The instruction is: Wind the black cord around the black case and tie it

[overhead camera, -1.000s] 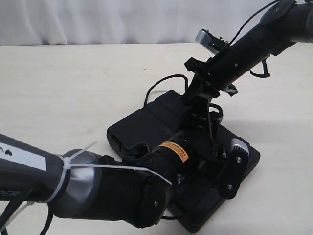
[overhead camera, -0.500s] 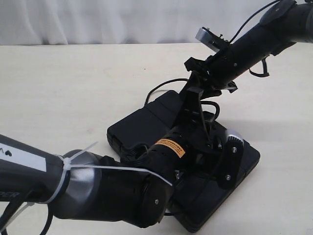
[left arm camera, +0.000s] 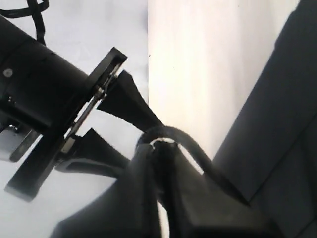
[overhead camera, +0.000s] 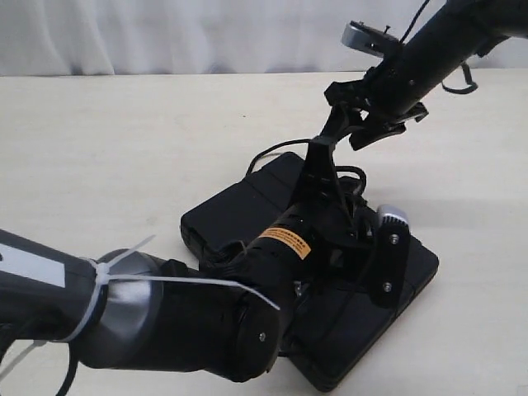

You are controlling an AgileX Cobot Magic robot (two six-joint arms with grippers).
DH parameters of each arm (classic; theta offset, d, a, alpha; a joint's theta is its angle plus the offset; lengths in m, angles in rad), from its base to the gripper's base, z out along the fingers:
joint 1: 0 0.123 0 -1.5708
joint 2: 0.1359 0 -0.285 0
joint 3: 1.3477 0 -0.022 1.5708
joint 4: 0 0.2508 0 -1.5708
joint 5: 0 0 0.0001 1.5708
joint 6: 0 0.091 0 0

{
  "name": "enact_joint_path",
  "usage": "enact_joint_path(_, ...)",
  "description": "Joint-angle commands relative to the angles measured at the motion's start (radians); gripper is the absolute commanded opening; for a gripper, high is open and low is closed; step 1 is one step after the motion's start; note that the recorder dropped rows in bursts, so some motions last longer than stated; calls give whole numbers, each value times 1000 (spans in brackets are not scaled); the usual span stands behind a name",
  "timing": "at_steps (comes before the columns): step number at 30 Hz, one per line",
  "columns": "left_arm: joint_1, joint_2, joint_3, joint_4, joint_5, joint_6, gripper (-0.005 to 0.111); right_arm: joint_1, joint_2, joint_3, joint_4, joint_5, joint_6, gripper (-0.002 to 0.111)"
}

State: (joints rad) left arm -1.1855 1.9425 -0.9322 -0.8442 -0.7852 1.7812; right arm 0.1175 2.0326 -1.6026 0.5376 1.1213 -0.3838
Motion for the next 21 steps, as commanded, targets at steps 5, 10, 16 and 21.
enact_joint_path(5, -2, -111, 2, -19, 2, -33, 0, -1, -56, -11, -280, -51, 192, 57)
enact_joint_path(10, -2, -147, 2, -32, 26, -33, 0, -1, -56, 14, -318, -69, 208, 57)
enact_joint_path(16, -2, -197, 2, -50, 169, -33, 0, -1, -74, -2, -315, -19, 222, 57)
enact_joint_path(21, -2, -242, 2, -64, 169, -26, 0, -1, -133, 12, -318, -10, 222, 57)
